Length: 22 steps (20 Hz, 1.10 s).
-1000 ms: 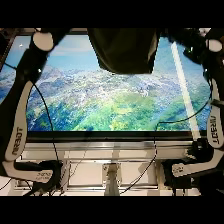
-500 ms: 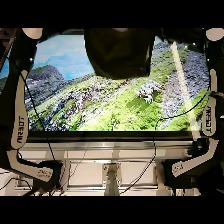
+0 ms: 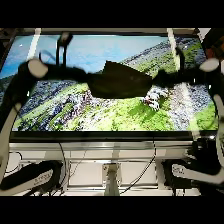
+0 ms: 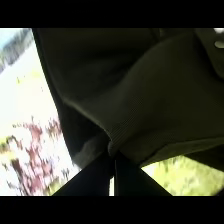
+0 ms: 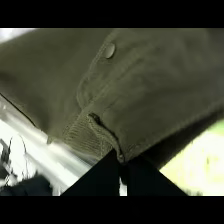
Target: Fold the clothes and pants, and hang the long-sleeved shirts on hangers.
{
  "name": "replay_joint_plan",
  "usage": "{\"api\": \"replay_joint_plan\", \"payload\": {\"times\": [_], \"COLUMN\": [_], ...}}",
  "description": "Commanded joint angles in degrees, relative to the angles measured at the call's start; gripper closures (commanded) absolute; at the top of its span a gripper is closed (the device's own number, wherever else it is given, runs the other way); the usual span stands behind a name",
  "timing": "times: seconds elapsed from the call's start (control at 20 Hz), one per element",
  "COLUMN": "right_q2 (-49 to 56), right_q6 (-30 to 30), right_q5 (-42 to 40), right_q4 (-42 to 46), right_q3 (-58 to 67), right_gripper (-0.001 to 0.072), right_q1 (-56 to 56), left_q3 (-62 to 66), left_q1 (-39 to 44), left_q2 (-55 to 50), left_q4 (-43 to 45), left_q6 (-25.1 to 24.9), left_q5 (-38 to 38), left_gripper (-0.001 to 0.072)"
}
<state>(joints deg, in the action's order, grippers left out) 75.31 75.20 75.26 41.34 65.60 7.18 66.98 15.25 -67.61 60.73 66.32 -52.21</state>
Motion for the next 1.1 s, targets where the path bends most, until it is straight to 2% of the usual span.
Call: {"api": "replay_joint_plan", "payload": {"times": [0.0, 0.2, 0.35, 0.45, 0.5, 0.7, 0.8, 0.9, 1.05], "right_q2": [-11.93, -19.58, -20.17, -20.17, -20.15, -18.08, -14.88, -9.81, 0.31], "right_q6": [1.68, 5.01, 5.29, 6.1, 8.59, 14.38, 14.36, 14.36, 13.75], "right_q5": [-0.9, -0.98, -3.28, -12.24, -18.73, -42.1, -48.92, -52.24, -62.2], "right_q4": [0.79, 0.37, -5.51, -8.96, -9.22, -10.16, -10.14, -10.82, -11.17], "right_q3": [-22.53, -34.67, -33.05, -30.45, -29.18, -25.29, -22.93, -20.24, -14.84], "right_gripper": [0.0694, 0.0694, 0.0694, 0.0694, 0.0694, 0.0694, 0.0694, 0.0694, 0.0693], "right_q1": [0.04, 0.04, 0.04, 0.04, 0.04, 0.04, 0.02, -0.31, -3.39], "left_q3": [-19.82, -28.28, -26.34, -21.9, -18.21, 0.26, 7.63, 12.48, 14.49], "left_q1": [2.03, 7.19, 10.71, 11.08, 11.04, 11.04, 11.04, 11.02, 11.5], "left_q2": [12.28, 17.62, 17.2, 15.02, 12.52, -4.92, -14.62, -22.56, -31.01], "left_q4": [-1.66, -4.87, -6.82, -7.5, -7.48, -7.21, -7.26, -8.66, -13.42], "left_q6": [2.03, 2.34, 2.32, 2.58, 2.73, 2.64, 2.69, 2.71, 2.71], "left_q5": [0.74, 4.07, 14.8, 22.43, 25.44, 28.76, 35.39, 42.86, 56.78], "left_gripper": [0.0702, 0.0701, 0.0701, 0.0702, 0.0701, 0.0701, 0.0702, 0.0701, 0.0698]}}
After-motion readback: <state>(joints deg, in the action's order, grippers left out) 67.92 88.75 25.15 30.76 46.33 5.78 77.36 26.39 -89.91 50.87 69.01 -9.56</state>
